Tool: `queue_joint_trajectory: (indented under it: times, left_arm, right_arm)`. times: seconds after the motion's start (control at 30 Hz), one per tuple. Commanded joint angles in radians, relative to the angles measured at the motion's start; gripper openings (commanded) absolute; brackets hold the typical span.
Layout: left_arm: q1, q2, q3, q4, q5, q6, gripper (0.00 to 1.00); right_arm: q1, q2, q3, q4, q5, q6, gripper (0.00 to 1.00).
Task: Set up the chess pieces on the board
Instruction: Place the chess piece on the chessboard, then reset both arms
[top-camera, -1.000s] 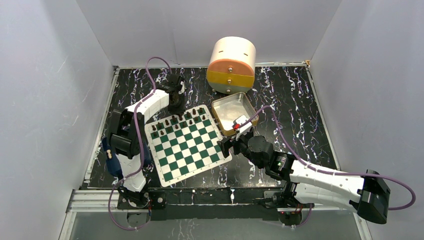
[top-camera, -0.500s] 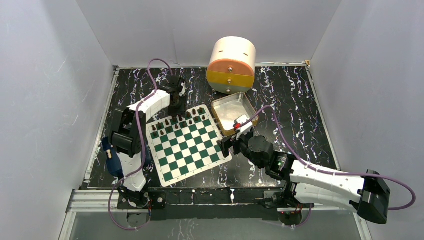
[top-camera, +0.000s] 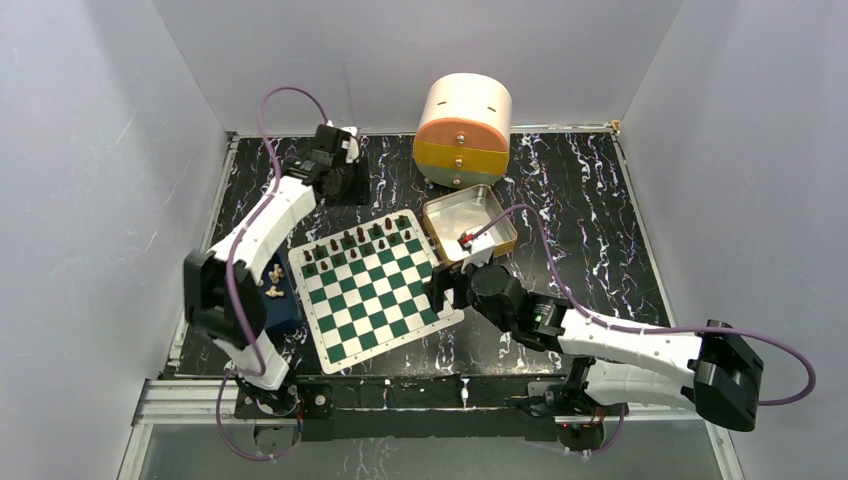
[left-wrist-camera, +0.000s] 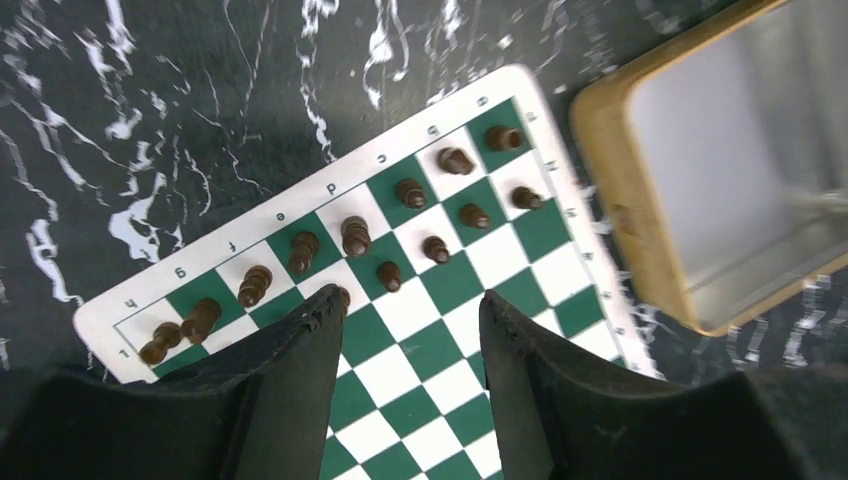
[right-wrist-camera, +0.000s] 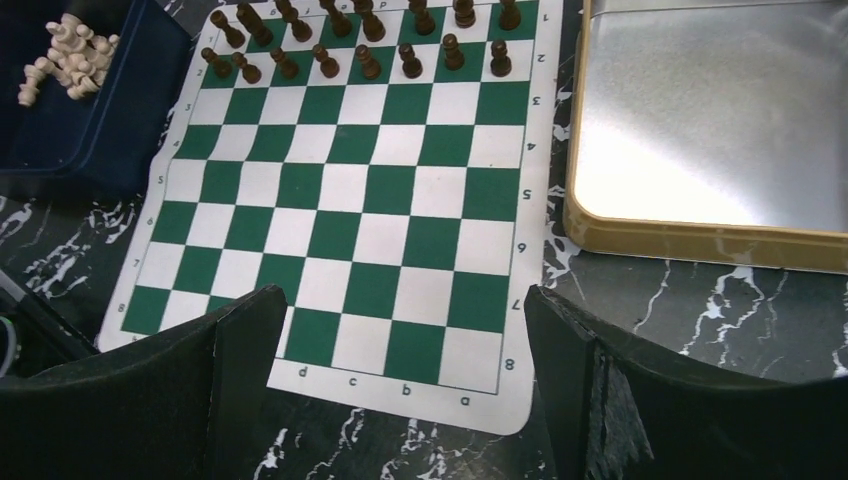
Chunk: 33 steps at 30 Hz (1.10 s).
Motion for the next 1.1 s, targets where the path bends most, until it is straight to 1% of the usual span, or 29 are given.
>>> queue_joint_trajectory:
  times: [0.0, 0.03, 0.07, 0.1, 0.13, 0.23, 0.33, 0.4, 0.6, 0.73, 0.83, 0.97, 1.07]
  left_arm:
    - [0.004, -0.211, 0.036, -0.037, 0.028, -0.017, 0.51]
    - [0.003, -0.249, 0.027, -0.044, 0.028, -0.019, 0.52]
    - [0.004, -0.292, 0.014, -0.053, 0.028, -0.022, 0.64]
    - [0.002, -0.335, -0.007, -0.056, 0.06, -0.025, 0.87]
    - [0.003, -0.387, -0.034, -0.056, 0.071, -0.032, 0.9]
    - [0.003, -0.539, -0.14, -0.046, 0.091, -0.065, 0.9]
    - [0.002, -0.67, -0.232, -0.05, 0.092, -0.098, 0.9]
    - [0.002, -0.765, -0.296, -0.044, 0.125, -0.125, 0.9]
    - [0.001, -0.972, -0.508, -0.043, 0.153, -0.193, 0.91]
    - [0.002, -1.064, -0.608, 0.002, 0.194, -0.245, 0.91]
    - [0.001, -1.103, -0.639, 0.032, 0.229, -0.25, 0.91]
    - [0.001, -1.14, -0.64, 0.06, 0.262, -0.239, 0.92]
    - [0.001, -1.163, -0.635, 0.072, 0.252, -0.229, 0.92]
  right_arm:
    - [0.002, 0.045, 0.118, -0.022, -0.014, 0.107, 0.99]
    - [0.004, 0.058, 0.136, -0.039, -0.011, 0.129, 0.99]
    - [0.004, 0.073, 0.156, -0.06, -0.01, 0.149, 0.99]
    - [0.004, 0.086, 0.175, -0.087, -0.008, 0.177, 0.99]
    - [0.003, 0.095, 0.196, -0.113, -0.006, 0.203, 0.99]
    - [0.003, 0.113, 0.227, -0.152, -0.012, 0.236, 0.99]
    - [0.003, 0.119, 0.241, -0.156, -0.012, 0.256, 0.99]
    - [0.004, 0.121, 0.255, -0.2, -0.006, 0.258, 0.99]
    - [0.004, 0.094, 0.295, -0.342, 0.102, 0.264, 0.99]
    - [0.003, 0.054, 0.333, -0.415, 0.132, 0.252, 0.99]
    - [0.003, 0.017, 0.342, -0.434, 0.123, 0.247, 0.99]
    - [0.003, -0.035, 0.331, -0.421, 0.096, 0.24, 0.99]
    - [0.002, -0.072, 0.296, -0.36, 0.055, 0.226, 0.99]
